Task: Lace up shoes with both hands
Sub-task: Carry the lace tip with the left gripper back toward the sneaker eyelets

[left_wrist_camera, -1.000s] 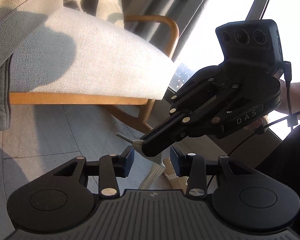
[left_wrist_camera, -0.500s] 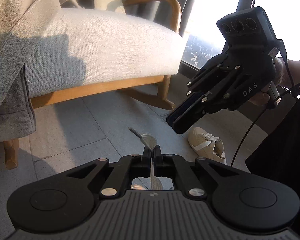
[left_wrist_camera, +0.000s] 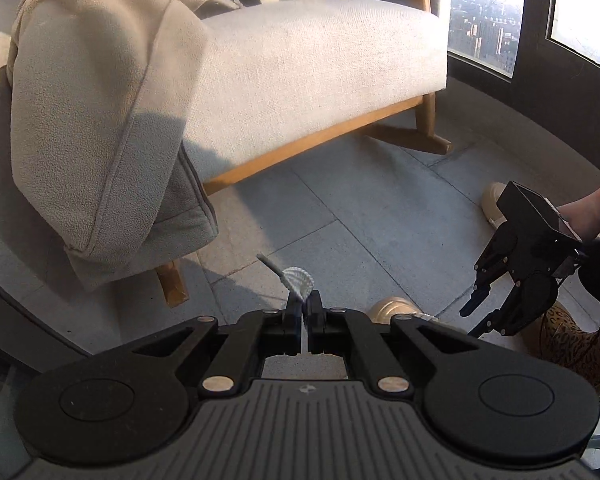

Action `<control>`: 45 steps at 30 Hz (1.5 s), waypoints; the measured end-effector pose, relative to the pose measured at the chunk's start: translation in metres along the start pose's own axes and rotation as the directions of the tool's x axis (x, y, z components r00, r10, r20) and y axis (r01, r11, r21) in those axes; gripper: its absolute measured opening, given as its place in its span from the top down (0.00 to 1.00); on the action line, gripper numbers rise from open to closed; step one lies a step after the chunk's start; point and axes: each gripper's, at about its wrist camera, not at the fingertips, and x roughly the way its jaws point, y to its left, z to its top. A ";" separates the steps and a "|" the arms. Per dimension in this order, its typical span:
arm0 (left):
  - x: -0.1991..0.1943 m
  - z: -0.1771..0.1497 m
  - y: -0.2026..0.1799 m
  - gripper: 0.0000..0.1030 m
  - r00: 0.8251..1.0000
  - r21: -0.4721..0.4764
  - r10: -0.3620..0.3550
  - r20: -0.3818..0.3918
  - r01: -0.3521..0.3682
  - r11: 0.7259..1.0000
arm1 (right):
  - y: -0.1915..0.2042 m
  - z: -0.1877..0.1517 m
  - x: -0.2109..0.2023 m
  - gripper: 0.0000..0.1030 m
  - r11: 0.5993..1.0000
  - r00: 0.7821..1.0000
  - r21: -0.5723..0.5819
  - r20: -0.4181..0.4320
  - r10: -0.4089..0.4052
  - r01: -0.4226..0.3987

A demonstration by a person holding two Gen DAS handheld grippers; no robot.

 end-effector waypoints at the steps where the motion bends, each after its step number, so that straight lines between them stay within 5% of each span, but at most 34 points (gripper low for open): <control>1: -0.003 0.001 0.002 0.99 1.000 0.007 0.020 -0.010 -0.020 1.000 | -0.002 -0.001 0.003 0.76 1.000 1.000 0.016 0.003 0.005 -0.005; 3: -0.010 0.003 0.005 0.99 0.998 0.014 0.061 -0.021 -0.061 0.998 | -0.007 -0.003 0.009 0.91 0.998 1.000 0.058 0.017 0.025 -0.026; 11: -0.030 0.007 0.021 0.99 0.973 0.052 0.213 -0.086 -0.209 0.977 | -0.015 -0.010 0.011 0.93 0.990 0.997 0.134 0.056 0.046 -0.053; 22: -0.019 -0.019 0.023 0.99 0.942 0.142 0.285 -0.176 -0.262 0.954 | -0.016 -0.011 0.011 0.93 0.988 0.996 0.140 0.070 0.052 -0.062; 28: 0.012 -0.038 0.005 0.99 0.933 0.313 0.281 -0.227 -0.203 0.928 | -0.015 -0.010 0.011 0.92 0.989 0.997 0.136 0.062 0.055 -0.063; 33: 0.046 -0.055 -0.016 0.99 0.942 0.407 0.224 -0.249 -0.108 0.907 | -0.014 -0.009 0.011 0.92 0.989 0.997 0.134 0.057 0.058 -0.065; 39: 0.085 -0.075 -0.047 0.99 0.952 0.551 0.151 -0.267 0.023 0.834 | -0.016 -0.010 0.011 0.92 0.987 0.996 0.143 0.059 0.064 -0.071; 45: 0.120 -0.090 -0.087 0.99 0.955 0.660 0.033 -0.295 0.179 0.730 | -0.016 -0.010 0.011 0.91 0.988 0.996 0.136 0.055 0.065 -0.072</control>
